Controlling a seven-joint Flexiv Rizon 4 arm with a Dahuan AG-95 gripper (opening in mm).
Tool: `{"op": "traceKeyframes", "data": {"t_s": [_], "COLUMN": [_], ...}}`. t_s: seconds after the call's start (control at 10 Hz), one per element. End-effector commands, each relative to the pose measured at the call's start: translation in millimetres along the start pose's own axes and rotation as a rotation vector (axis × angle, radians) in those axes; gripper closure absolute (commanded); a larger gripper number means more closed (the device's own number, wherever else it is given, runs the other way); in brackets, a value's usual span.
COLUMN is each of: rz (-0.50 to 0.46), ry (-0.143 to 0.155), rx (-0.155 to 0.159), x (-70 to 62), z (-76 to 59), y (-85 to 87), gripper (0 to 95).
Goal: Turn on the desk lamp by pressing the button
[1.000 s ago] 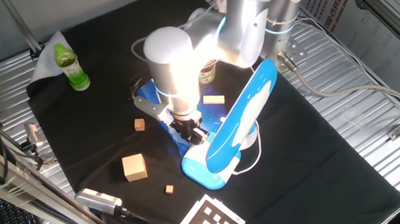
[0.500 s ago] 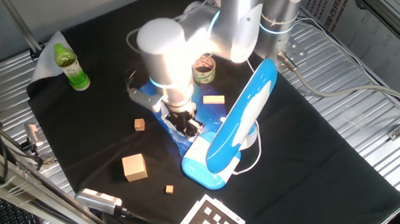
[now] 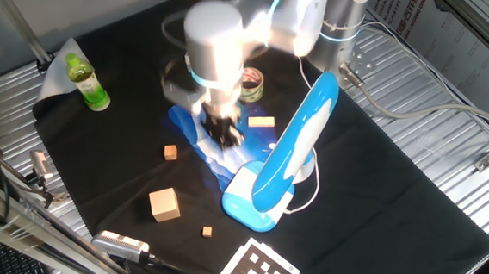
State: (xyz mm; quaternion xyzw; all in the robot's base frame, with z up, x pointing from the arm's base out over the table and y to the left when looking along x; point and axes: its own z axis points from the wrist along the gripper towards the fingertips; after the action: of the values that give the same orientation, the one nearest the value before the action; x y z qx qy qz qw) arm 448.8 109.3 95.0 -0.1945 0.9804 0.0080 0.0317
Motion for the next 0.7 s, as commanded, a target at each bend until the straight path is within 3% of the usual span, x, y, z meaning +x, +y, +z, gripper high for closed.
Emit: {"op": "traceKeyframes", "data": {"t_s": [0.1, 0.2, 0.5, 0.7], "rz": [0.02, 0.043, 0.067, 0.065], "ry": [0.002, -0.002, 0.01, 0.023], "rx": [-0.003, -0.01, -0.014, 0.0], "x": [6.2, 11.9, 16.0, 16.2], "z": [-12.2, -20.6, -25.6, -25.4], "y": [-17.2, -30.1, -38.2, -38.8], "gripper": [95.0, 95.0, 95.0, 95.0]}}
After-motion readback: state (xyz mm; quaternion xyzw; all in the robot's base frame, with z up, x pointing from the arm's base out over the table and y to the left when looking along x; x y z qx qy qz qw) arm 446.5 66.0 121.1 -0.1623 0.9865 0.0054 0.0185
